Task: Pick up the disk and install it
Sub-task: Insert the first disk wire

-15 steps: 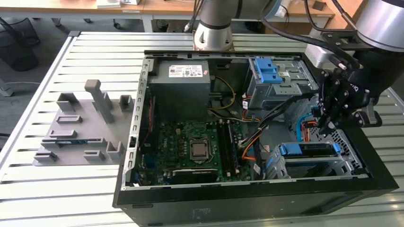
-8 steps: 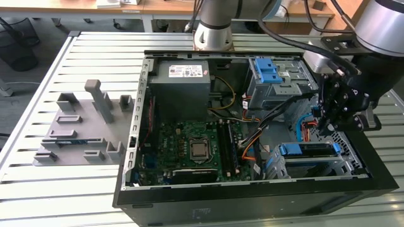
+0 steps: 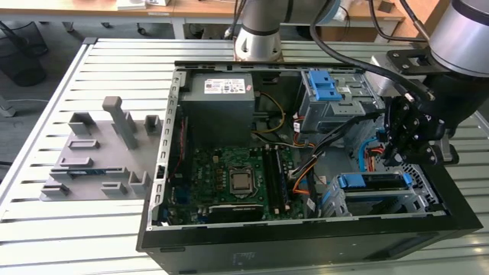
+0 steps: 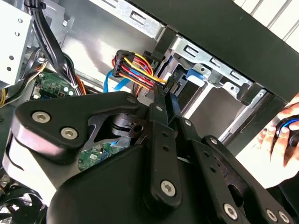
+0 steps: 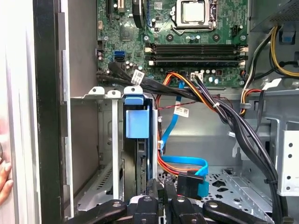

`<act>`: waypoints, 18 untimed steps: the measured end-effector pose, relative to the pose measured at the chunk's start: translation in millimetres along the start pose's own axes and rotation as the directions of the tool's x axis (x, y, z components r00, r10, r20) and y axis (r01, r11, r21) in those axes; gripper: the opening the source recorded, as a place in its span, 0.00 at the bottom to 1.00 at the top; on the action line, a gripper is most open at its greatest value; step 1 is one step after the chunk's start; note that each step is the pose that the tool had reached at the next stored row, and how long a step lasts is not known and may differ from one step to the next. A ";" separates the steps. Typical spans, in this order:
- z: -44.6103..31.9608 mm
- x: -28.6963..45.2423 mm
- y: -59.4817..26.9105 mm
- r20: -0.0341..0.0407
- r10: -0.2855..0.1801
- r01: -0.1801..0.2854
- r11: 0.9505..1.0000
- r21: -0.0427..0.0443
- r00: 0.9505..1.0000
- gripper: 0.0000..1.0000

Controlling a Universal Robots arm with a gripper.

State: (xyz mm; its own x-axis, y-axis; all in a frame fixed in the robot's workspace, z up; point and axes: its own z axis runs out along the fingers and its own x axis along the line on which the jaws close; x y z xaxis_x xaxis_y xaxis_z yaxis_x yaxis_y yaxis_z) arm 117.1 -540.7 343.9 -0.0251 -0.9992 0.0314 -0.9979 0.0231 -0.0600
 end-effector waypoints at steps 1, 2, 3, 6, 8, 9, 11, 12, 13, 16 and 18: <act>0.1 0.0 1.0 0.001 0.000 0.000 1.000 0.001 1.000 0.18; 0.2 0.2 1.5 0.003 0.000 0.000 1.000 0.001 1.000 0.18; 0.4 0.4 1.8 0.007 0.000 0.000 1.000 0.001 1.000 0.18; 1.2 3.1 2.1 0.026 0.002 -0.002 1.000 0.000 1.000 0.18; 1.7 5.7 2.1 0.038 0.002 -0.002 1.000 0.000 0.999 0.18; 2.0 6.9 2.1 0.040 0.003 -0.003 1.000 0.000 0.999 0.18; 2.5 9.3 2.0 0.041 0.003 -0.003 1.000 0.000 0.999 0.18; 2.8 10.3 2.1 0.041 0.003 -0.003 1.000 0.000 0.999 0.18; 2.9 10.8 2.1 0.041 0.003 -0.003 1.000 0.000 0.999 0.18; 3.3 11.3 2.1 0.041 0.003 -0.003 1.000 0.000 0.999 0.18; 3.9 14.0 2.2 0.041 0.006 -0.006 1.000 0.000 0.999 0.18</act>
State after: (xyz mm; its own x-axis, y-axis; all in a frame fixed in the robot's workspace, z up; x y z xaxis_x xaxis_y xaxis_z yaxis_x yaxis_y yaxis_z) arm 114.8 -554.7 340.4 -0.0281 -0.9996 -0.0098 -0.9978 0.0287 -0.0599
